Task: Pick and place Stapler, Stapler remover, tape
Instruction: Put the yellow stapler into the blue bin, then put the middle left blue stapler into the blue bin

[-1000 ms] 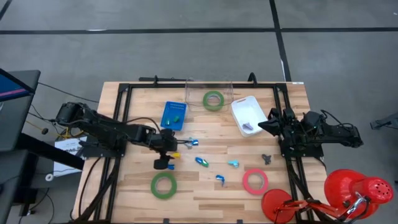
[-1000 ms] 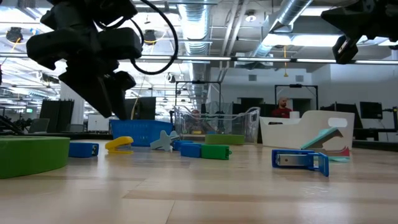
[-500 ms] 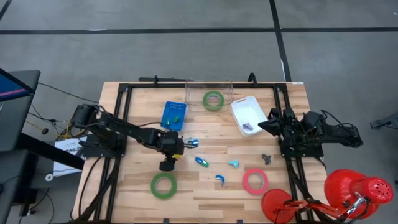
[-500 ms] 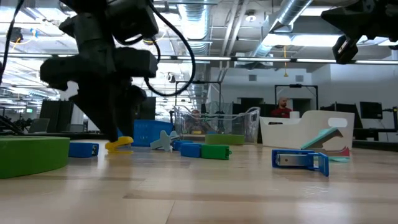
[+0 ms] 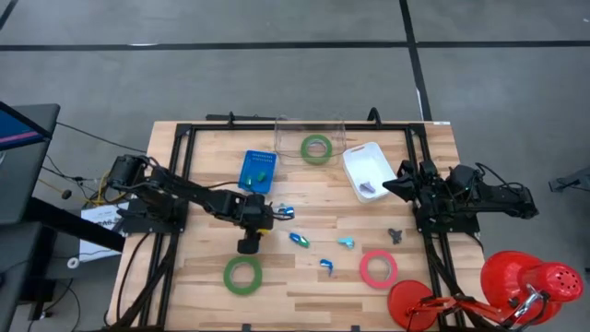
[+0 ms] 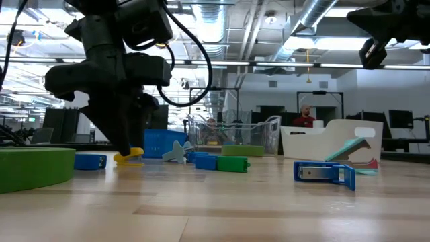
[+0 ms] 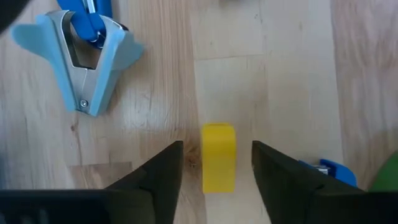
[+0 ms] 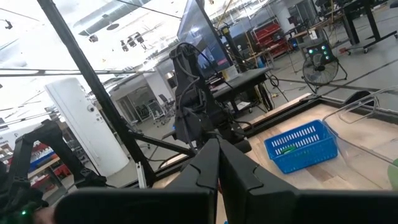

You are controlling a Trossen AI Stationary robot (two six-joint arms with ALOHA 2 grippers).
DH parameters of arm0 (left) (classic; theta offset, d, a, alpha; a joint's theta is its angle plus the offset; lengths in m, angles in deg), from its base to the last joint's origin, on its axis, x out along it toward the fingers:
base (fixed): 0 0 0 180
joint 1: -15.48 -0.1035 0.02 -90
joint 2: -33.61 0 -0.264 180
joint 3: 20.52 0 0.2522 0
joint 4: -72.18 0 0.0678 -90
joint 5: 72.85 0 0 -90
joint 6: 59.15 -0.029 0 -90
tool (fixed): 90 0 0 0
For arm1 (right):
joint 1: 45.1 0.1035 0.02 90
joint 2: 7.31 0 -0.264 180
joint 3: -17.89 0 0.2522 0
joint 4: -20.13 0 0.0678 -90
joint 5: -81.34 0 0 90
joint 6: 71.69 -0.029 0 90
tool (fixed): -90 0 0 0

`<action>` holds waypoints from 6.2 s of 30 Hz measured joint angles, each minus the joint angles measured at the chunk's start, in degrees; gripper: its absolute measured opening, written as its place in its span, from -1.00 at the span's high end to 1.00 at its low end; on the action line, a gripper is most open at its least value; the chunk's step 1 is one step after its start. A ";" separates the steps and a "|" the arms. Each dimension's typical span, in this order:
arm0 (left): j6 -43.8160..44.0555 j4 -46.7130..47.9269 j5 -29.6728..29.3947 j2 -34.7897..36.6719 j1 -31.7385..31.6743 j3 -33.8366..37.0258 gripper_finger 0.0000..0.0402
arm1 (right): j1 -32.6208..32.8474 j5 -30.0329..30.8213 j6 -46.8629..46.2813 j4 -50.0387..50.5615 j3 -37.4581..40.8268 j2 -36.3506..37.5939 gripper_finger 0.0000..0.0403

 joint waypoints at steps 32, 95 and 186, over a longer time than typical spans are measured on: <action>-0.02 -0.26 1.75 0.02 0.00 0.00 0.58 | 0.02 0.00 0.00 0.00 0.00 0.00 1.00; -1.55 -0.34 -5.57 14.16 -37.35 -0.48 0.58 | 0.02 -0.02 -0.02 -0.07 -0.02 0.00 1.00; -2.12 -0.68 6.91 28.13 -10.66 -0.55 0.08 | 0.13 2.81 15.61 0.02 0.00 -9.40 1.00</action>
